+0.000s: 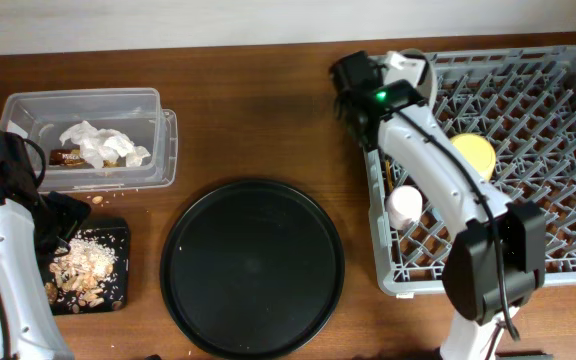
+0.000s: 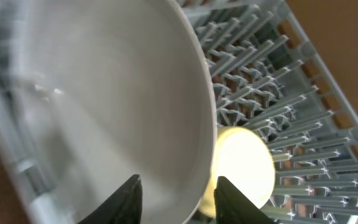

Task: Sort waste into correct bins and load items into the dishwasher rack
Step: 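Carry the plate into the rack and stand it upright at the left edge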

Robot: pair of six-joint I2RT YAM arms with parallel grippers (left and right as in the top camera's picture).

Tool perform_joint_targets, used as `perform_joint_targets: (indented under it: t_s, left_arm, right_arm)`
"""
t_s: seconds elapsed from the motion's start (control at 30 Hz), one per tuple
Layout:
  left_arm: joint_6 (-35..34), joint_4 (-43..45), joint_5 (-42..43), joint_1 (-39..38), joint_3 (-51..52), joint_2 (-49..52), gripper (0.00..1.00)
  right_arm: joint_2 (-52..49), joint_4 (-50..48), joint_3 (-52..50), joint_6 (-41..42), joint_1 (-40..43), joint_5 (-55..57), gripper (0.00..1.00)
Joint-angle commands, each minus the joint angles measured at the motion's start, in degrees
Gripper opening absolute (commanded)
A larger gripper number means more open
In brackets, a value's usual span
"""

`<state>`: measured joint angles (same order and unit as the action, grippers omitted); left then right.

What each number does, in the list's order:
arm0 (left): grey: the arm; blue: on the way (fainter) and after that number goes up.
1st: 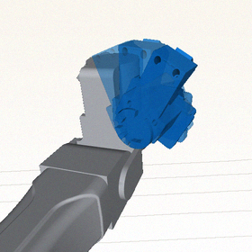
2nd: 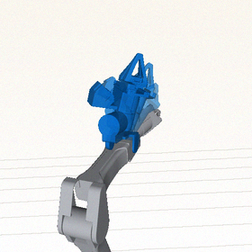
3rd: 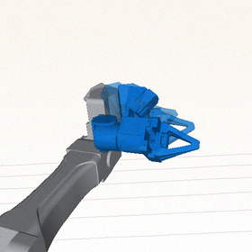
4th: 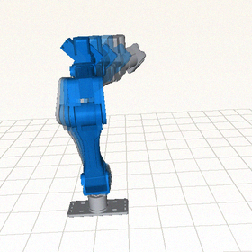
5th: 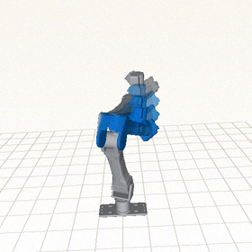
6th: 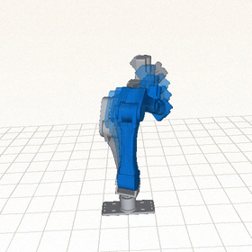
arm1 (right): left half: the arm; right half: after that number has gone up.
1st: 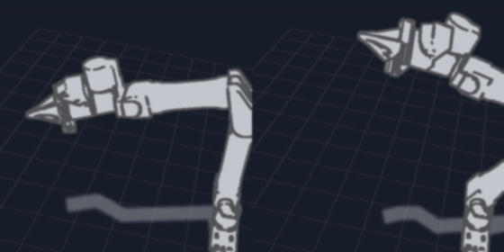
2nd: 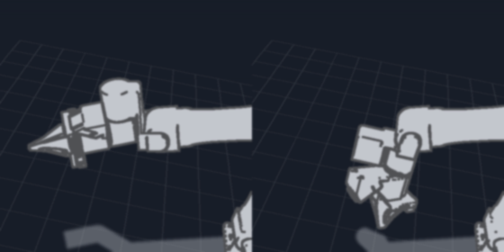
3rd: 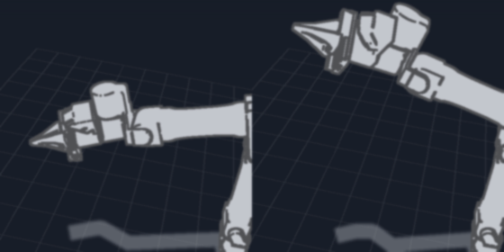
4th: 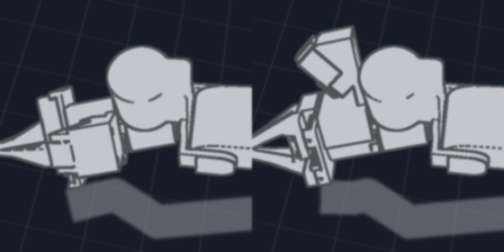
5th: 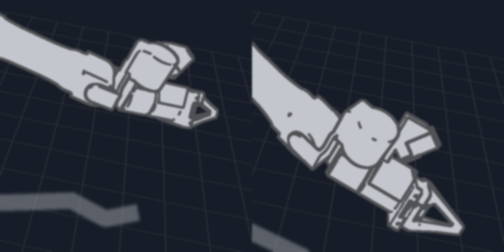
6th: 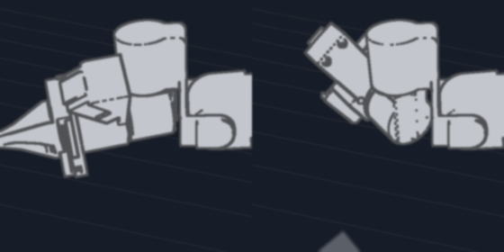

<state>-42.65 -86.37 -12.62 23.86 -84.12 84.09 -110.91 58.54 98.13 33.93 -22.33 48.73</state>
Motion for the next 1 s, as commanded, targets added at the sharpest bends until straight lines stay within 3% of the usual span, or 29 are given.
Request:
perform_joint_targets:
  t_s: [0.0,0.07,0.2,0.27,0.4,0.53,0.57,0.6,0.97]
  left_arm:
    - [0.5,-0.04,-0.26,0.22,-0.37,-0.66,0.99]
    - [0.5,-0.04,-0.24,0.22,-0.37,-0.66,0.99]
    - [0.5,-0.04,-0.24,0.22,-0.37,-0.66,0.99]
    - [0.48,-0.04,-0.24,0.22,-0.37,-0.66,0.99]
    - [0.5,-0.07,-0.24,0.22,-0.37,-0.66,0.99]
    - [0.5,-0.04,-0.24,0.22,-0.37,-0.66,0.99]
    - [0.5,-0.04,-0.24,0.22,-0.37,-0.66,0.99]
    - [0.5,-0.04,-0.24,0.22,-0.37,-0.66,0.99]
    - [0.48,-0.04,-0.24,0.22,-0.37,-0.66,0.99]
  right_arm:
    - [9.84,1.22,3.58,0.11,-3.19,-4.55,0.64]
    - [14.86,1.25,3.58,0.11,-2.6,-9.22,0.77]
    - [27.63,4.39,3.58,-2.19,1.46,-24.61,0.81]
    - [33.88,9.62,3.58,-2.16,1.27,-26.43,0.88]
    - [44.46,28.11,1.84,2.23,1.29,-28.83,0.88]
    - [56.92,30.14,-10.51,2.99,1.29,-31.58,0.88]
    - [61.11,30.18,-14.95,2.99,1.31,-34.75,0.99]
    - [63.93,30.18,-18.03,2.99,1.31,-37.46,0.99]
    - [68.0,30.18,-24.13,2.51,1.03,-37.79,0.99]
